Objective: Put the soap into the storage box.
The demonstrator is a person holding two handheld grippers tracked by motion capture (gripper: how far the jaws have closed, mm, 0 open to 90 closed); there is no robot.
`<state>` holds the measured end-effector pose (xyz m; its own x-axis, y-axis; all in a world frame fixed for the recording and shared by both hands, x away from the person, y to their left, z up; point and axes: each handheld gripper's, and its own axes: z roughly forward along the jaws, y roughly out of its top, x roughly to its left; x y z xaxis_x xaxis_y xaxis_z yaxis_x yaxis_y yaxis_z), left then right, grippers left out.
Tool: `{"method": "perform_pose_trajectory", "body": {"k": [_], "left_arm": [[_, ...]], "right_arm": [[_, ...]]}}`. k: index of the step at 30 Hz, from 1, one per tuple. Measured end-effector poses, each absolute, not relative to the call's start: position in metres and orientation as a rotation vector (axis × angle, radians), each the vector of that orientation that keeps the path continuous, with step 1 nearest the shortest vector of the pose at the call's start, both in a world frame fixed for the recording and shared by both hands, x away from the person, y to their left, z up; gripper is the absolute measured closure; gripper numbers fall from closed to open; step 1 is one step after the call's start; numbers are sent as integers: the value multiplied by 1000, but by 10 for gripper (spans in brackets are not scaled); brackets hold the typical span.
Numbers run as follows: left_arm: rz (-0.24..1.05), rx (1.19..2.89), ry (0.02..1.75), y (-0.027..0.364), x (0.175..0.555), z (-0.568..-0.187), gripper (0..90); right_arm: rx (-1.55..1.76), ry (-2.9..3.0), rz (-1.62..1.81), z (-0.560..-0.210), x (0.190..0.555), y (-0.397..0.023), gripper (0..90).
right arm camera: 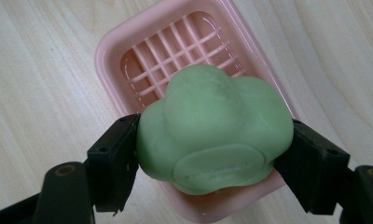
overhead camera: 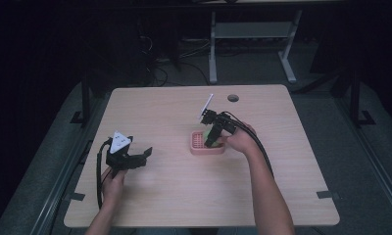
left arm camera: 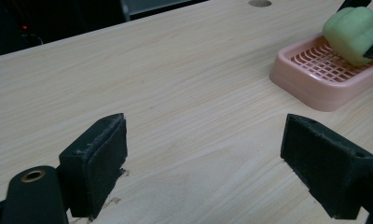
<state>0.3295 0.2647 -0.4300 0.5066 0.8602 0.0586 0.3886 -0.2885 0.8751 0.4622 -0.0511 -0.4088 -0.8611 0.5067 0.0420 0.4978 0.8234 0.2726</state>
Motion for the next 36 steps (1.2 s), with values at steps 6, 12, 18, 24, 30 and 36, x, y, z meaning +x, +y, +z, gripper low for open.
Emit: {"method": "perform_pose_trajectory", "body": {"k": [6,12,18,24,30,36], "left_arm": [[683,1878,1038,265,330,-430,143],[686,1881,1038,264,330,-431,143],[687,1882,1038,264,330,-431,143],[685,1881,1039,264,331,-431,143],[680,1882,1042,264,331,-432,143],[687,1879,1035,264,331,-431,143]], "right_arm": [[851,2962,440,-410,464,-50,257],[843,2956,444,-412,465,-47,257],[820,2953,418,-413,465,-41,257],[805,2957,406,-416,464,-35,256],[779,2958,408,-414,464,-34,255],[775,2954,413,-412,464,-33,254]]}}
